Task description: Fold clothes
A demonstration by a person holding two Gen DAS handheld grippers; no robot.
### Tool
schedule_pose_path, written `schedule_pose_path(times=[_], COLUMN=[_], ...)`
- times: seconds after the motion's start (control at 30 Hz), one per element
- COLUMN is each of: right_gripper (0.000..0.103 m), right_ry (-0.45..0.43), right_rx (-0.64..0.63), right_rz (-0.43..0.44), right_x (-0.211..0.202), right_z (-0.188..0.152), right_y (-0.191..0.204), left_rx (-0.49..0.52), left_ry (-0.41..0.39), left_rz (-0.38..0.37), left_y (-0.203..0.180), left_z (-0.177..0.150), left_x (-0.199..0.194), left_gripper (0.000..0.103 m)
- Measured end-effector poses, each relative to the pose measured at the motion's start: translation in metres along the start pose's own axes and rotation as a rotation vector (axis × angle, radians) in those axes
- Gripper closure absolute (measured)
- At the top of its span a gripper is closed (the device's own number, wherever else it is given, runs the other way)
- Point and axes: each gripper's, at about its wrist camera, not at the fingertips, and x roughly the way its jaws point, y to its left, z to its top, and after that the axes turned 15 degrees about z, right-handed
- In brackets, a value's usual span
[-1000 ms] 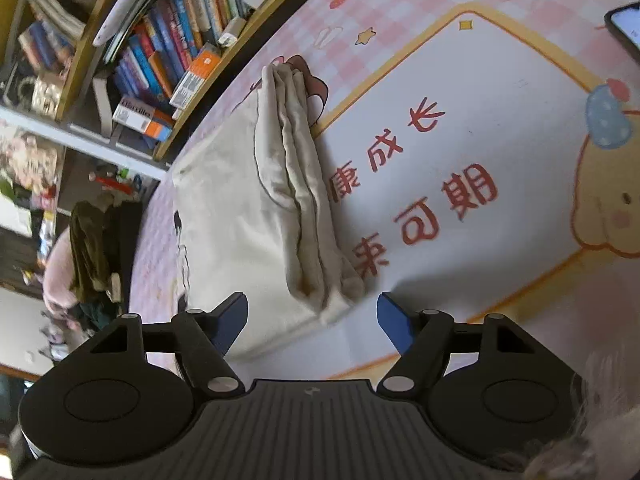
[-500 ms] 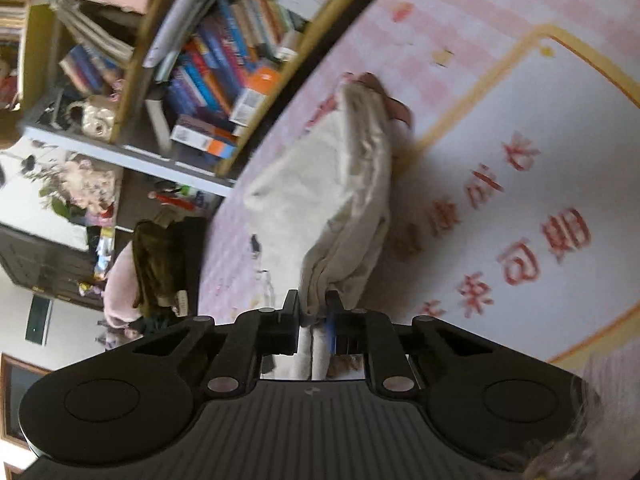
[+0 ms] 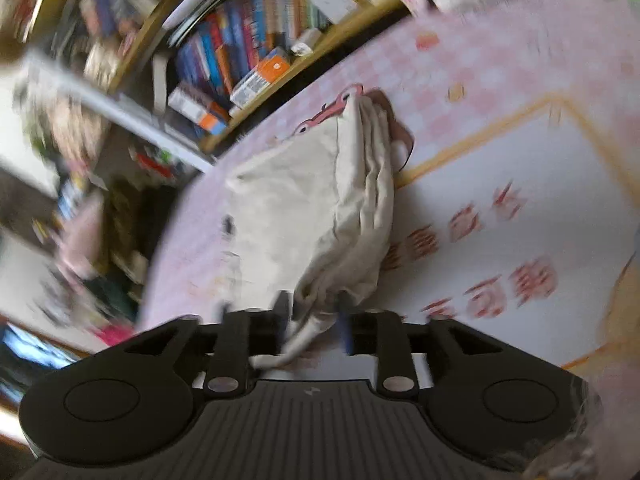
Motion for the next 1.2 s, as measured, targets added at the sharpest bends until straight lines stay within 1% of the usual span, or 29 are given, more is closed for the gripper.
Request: schedule_pose_path(times=[0.03, 0.07, 0.13, 0.23, 0.3, 0.33, 0.47, 0.6, 0.7, 0.77, 0.8, 0.83, 0.87, 0.93, 1.07, 1.2], right_gripper=[0.052, 0.049, 0.031, 0.019, 0.016, 0.015, 0.014, 0.014, 0.017, 0.033, 0.052, 0.065, 0.069, 0.088, 0.091, 0.091], right_ry=[0.023, 0.047, 0.113, 0.225, 0.298, 0.327, 0.4, 0.46, 0.474, 0.479, 0.48, 0.481, 0.474, 0.451, 0.384, 0.375], right_rx=[-0.119, -0.24, -0.502, -0.868, -1.065, -1.143, -1.393, -1.503, -1.556, -1.575, -1.586, -1.586, -1.57, -1.545, -1.577, -1.58], right_rz=[-0.045, -0.088, -0.164, -0.222, -0.231, -0.232, -0.251, -0.3, -0.332, -0.39, -0.424, -0.447, -0.442, -0.429, -0.422, -0.422], right_x=[0.0, 0.0, 0.005, 0.016, 0.027, 0.033, 0.063, 0.094, 0.102, 0.106, 0.108, 0.109, 0.107, 0.101, 0.096, 0.095], right_z=[-0.003, -0.005, -0.016, -0.039, -0.057, -0.065, -0.097, -0.115, -0.119, -0.115, -0.113, -0.109, -0.104, -0.097, -0.09, -0.083], right_y=[0.008, 0.017, 0.033, 0.05, 0.057, 0.059, 0.062, 0.059, 0.053, 0.05, 0.048, 0.047, 0.047, 0.051, 0.067, 0.073], left_rx=[-0.003, -0.006, -0.018, -0.042, -0.057, -0.06, -0.075, -0.091, -0.095, -0.093, -0.087, -0.081, -0.073, -0.054, -0.044, -0.047], left_ry=[-0.004, -0.007, -0.009, -0.008, -0.006, -0.005, 0.0, 0.0, 0.003, 0.005, 0.004, 0.004, 0.003, 0.002, 0.019, 0.048], left_rz=[-0.003, -0.007, -0.014, -0.026, -0.034, -0.039, -0.047, -0.05, -0.052, -0.054, -0.053, -0.053, -0.052, -0.04, 0.008, 0.06], left_y=[0.001, 0.003, 0.007, 0.013, 0.017, 0.018, 0.02, 0.022, 0.022, 0.02, 0.019, 0.017, 0.016, 0.013, 0.015, 0.022], left_z=[0.001, 0.003, 0.005, 0.009, 0.011, 0.011, 0.011, 0.011, 0.008, 0.006, 0.004, 0.003, 0.002, 0.0, -0.008, -0.016], left_x=[-0.001, -0.001, -0.001, 0.0, 0.0, 0.001, 0.001, 0.0, 0.001, 0.001, 0.001, 0.001, 0.0, -0.001, 0.0, 0.003], left_gripper=[0.089, 0.089, 0.089, 0.089, 0.089, 0.089, 0.088, 0.087, 0.084, 0.084, 0.083, 0.083, 0.083, 0.083, 0.083, 0.08])
